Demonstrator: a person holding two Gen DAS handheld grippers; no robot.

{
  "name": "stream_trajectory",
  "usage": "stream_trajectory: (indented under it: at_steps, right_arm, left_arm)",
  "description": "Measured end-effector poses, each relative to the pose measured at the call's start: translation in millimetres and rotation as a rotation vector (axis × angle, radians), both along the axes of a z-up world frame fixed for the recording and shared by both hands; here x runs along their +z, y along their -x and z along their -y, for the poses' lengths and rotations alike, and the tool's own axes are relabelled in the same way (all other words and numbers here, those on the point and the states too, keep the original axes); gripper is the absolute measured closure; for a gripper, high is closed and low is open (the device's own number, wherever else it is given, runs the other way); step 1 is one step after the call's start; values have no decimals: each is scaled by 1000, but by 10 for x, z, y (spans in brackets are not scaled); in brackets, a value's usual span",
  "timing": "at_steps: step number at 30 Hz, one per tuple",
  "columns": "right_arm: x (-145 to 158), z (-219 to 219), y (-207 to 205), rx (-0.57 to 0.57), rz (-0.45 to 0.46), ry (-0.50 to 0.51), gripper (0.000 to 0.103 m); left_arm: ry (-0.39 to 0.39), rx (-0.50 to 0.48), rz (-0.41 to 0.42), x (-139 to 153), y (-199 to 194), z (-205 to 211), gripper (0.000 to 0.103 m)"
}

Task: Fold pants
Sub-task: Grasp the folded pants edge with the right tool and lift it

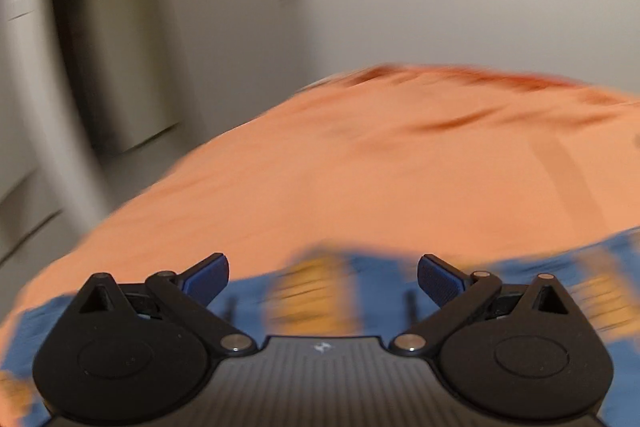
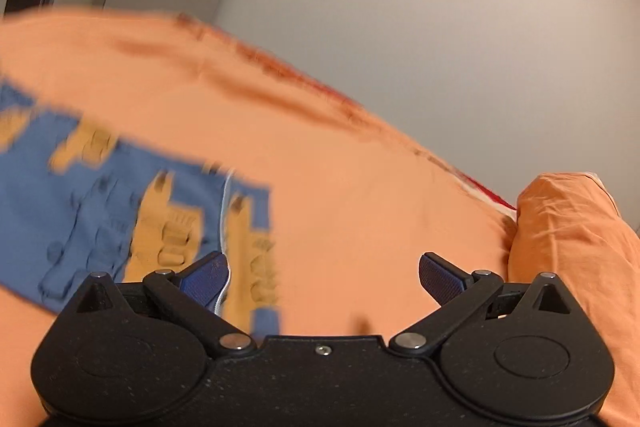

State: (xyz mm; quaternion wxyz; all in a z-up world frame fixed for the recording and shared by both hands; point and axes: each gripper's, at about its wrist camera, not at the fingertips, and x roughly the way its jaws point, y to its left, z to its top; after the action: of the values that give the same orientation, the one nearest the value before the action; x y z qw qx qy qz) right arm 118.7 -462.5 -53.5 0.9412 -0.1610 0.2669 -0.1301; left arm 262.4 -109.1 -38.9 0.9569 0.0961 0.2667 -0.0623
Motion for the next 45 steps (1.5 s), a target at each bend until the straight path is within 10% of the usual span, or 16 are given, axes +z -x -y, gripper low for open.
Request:
stream_trajectory:
  at_steps: [5,10,16,21,26,32,38,41,45]
  right_arm:
    - [-95,-38,119,30,-72,-36,1]
    - [-160,132,336,-53,-49,-130,1]
    - [94,58,458,-20,-5,-127,1]
    - [79,262,542,3,3,-654,7]
    - [-160,380,550,-131,9,-955,11]
    - [-192,428,412,-155,78,-1060,22]
    - [-302,568,501,-298,160,-1190,61]
    - [-299,556,520,-349,166,-1161,84]
    - [-161,415,486,-320,163,-1033,88]
  left_arm:
    - [-44,-410,111,59,289,1057,0]
    - [-328,-508,95,-427,210,1857,0]
    - [-237,-515,123,-243,224,1795,0]
    - [7,-561,8,-28,143,1720,0]
    - [126,-641,-283,-262,-156,1755,0]
    - [160,-603,-310,-264,-230,1593,0]
    - [278,-534,-397,18,-382,1381,0]
    - [273,-489,-414,72,-413,1392,0]
    - [299,-483,-439,120,-400,1370,0]
